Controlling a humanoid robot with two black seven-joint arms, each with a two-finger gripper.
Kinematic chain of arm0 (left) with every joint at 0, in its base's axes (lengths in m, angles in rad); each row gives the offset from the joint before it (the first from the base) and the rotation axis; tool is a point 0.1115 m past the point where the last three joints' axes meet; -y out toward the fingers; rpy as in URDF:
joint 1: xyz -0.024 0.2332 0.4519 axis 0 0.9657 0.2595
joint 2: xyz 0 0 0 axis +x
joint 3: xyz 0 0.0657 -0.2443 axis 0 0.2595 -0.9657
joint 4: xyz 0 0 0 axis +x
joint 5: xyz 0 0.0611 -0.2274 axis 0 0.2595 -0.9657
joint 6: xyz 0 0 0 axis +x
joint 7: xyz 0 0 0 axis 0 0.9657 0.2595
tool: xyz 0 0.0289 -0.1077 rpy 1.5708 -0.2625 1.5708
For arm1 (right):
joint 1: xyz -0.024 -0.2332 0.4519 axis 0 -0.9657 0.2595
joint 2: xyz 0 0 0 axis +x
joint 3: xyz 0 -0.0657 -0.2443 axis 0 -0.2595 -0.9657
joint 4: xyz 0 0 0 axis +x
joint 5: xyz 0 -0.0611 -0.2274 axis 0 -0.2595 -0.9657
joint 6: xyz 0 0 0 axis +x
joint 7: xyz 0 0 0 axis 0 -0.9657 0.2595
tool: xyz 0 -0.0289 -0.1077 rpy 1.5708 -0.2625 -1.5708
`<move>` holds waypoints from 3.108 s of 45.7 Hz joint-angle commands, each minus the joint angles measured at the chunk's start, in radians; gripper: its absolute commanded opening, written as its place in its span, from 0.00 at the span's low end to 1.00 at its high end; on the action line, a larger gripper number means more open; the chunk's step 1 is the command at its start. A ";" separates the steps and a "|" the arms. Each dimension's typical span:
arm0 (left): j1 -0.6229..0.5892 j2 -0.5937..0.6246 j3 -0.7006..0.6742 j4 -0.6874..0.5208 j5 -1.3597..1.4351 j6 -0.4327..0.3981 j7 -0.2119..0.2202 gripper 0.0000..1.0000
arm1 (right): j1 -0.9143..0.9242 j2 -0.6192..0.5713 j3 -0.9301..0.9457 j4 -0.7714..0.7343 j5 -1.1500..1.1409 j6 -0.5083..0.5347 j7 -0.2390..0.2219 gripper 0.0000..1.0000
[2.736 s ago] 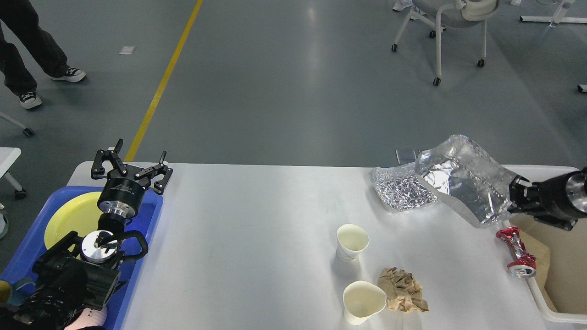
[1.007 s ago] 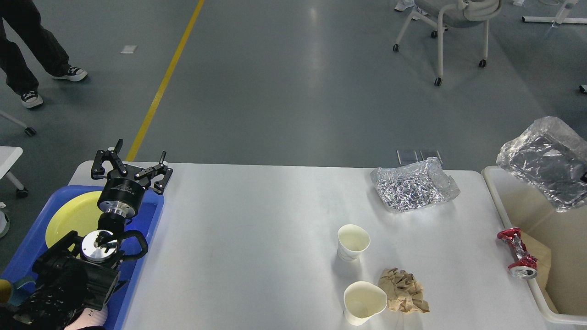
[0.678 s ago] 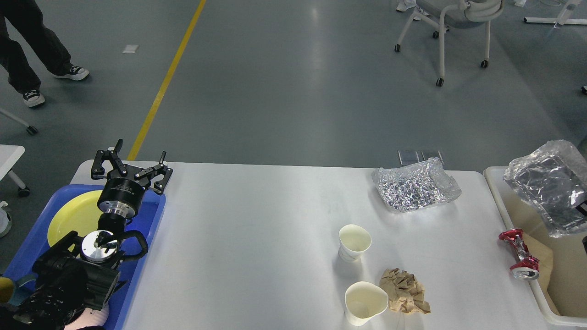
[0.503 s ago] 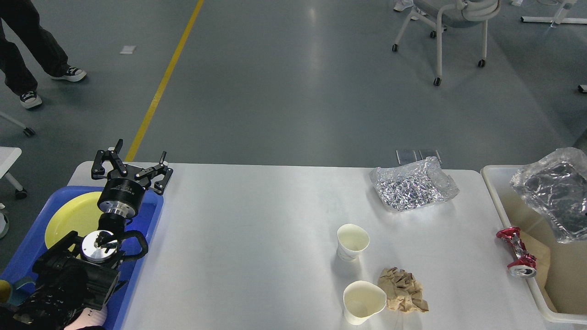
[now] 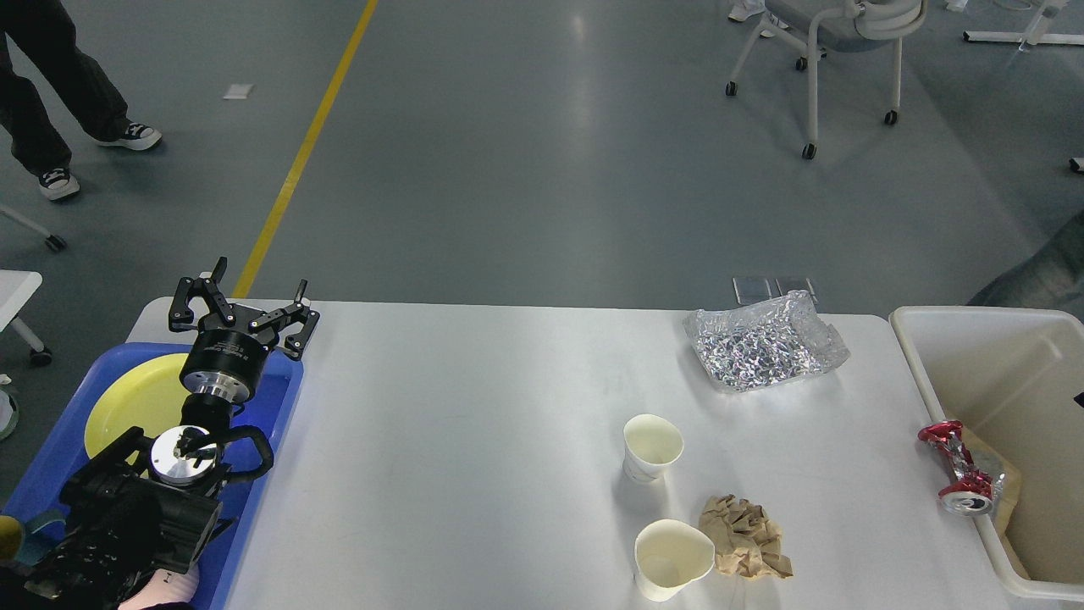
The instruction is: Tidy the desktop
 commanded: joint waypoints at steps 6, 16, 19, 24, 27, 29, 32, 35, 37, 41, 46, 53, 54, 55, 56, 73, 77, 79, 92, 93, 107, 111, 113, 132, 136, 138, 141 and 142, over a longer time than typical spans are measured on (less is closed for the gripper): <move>0.000 0.000 0.000 0.000 0.000 0.000 0.000 1.00 | 0.106 0.026 0.001 -0.003 0.000 0.003 0.000 1.00; 0.000 0.000 0.000 0.000 0.000 0.000 0.000 1.00 | 0.282 0.060 0.001 -0.001 -0.003 0.107 0.003 1.00; 0.000 0.000 0.000 0.000 0.000 0.000 0.000 1.00 | 0.351 0.066 0.000 0.003 -0.005 0.150 0.006 1.00; 0.000 0.000 0.000 0.000 0.001 0.000 0.000 1.00 | 0.434 0.067 -0.011 0.019 -0.009 0.233 0.011 1.00; 0.000 0.000 0.000 0.000 0.000 0.000 0.000 1.00 | 0.491 0.070 -0.011 0.042 -0.012 0.294 0.011 1.00; 0.000 0.000 0.000 0.000 0.000 0.000 0.000 1.00 | 0.534 0.077 -0.011 0.071 -0.014 0.334 0.011 1.00; 0.000 0.000 0.000 0.000 0.001 0.000 0.000 1.00 | 0.597 0.080 -0.011 0.140 -0.014 0.365 0.011 1.00; 0.000 0.000 0.000 0.000 0.000 0.000 0.000 1.00 | 0.664 0.077 -0.011 0.239 -0.015 0.365 0.009 1.00; 0.000 0.000 0.000 0.000 0.000 0.000 0.000 1.00 | 0.706 0.069 -0.009 0.324 -0.018 0.365 0.009 1.00; 0.000 0.000 0.000 0.000 0.001 0.000 0.000 1.00 | 0.798 0.038 -0.011 0.524 -0.066 0.357 0.009 1.00; 0.000 0.000 0.000 0.000 0.001 0.000 0.000 1.00 | 0.940 -0.028 0.000 0.822 -0.188 0.319 0.009 1.00; 0.000 0.000 0.000 0.000 0.000 0.000 0.000 1.00 | 1.082 -0.063 0.000 1.198 -0.333 0.229 0.008 1.00; 0.000 0.000 0.000 0.000 0.000 0.000 0.000 1.00 | 1.089 -0.063 -0.003 1.230 -0.340 0.219 0.009 1.00; 0.000 0.000 0.000 0.000 0.000 0.000 0.000 1.00 | 1.097 -0.063 -0.006 1.258 -0.347 0.213 0.009 1.00; 0.000 0.000 0.000 0.000 0.001 0.000 0.000 1.00 | 1.103 -0.063 -0.008 1.279 -0.351 0.212 0.009 1.00; 0.000 0.000 0.000 0.000 0.001 0.000 0.000 1.00 | 1.152 -0.054 -0.143 1.514 -0.491 0.198 0.014 1.00; 0.000 0.000 0.000 -0.002 0.000 0.000 0.000 1.00 | 1.152 -0.048 -0.146 1.514 -0.502 0.199 0.014 1.00; 0.000 0.000 0.000 -0.002 0.000 0.000 0.000 1.00 | 1.149 -0.046 -0.146 1.514 -0.503 0.198 0.014 1.00; 0.000 0.000 0.000 -0.002 0.000 0.000 0.000 1.00 | 1.007 -0.069 -0.152 1.361 -0.535 0.193 0.014 1.00; 0.000 0.000 0.000 -0.002 0.000 0.000 0.000 1.00 | 0.985 -0.075 -0.152 1.338 -0.546 0.192 0.014 1.00; 0.000 0.000 0.000 -0.002 0.000 0.000 0.000 1.00 | 0.711 -0.097 -0.132 1.054 -0.598 0.112 0.018 1.00; 0.000 0.000 0.000 -0.002 0.000 0.000 0.000 1.00 | 0.639 -0.095 -0.111 0.993 -0.598 0.101 0.020 1.00; 0.000 0.000 0.000 -0.002 0.000 0.000 0.000 1.00 | 0.593 -0.095 -0.095 0.952 -0.598 0.094 0.025 1.00; 0.000 0.000 0.000 -0.002 0.000 0.000 0.000 1.00 | 0.286 -0.049 -0.006 0.597 -0.583 0.071 0.124 1.00; 0.000 0.000 0.000 -0.002 0.000 0.000 0.000 1.00 | 0.260 -0.049 0.018 0.591 -0.583 0.071 0.124 1.00; 0.000 0.000 0.000 -0.002 0.000 0.000 0.000 1.00 | 0.250 -0.049 0.033 0.592 -0.583 0.071 0.124 1.00; 0.000 0.000 0.000 -0.002 0.001 0.000 0.000 1.00 | 0.241 -0.049 0.044 0.594 -0.583 0.072 0.124 1.00; 0.000 0.000 0.000 -0.002 0.000 0.000 0.000 1.00 | 0.237 -0.049 0.044 0.594 -0.583 0.072 0.126 1.00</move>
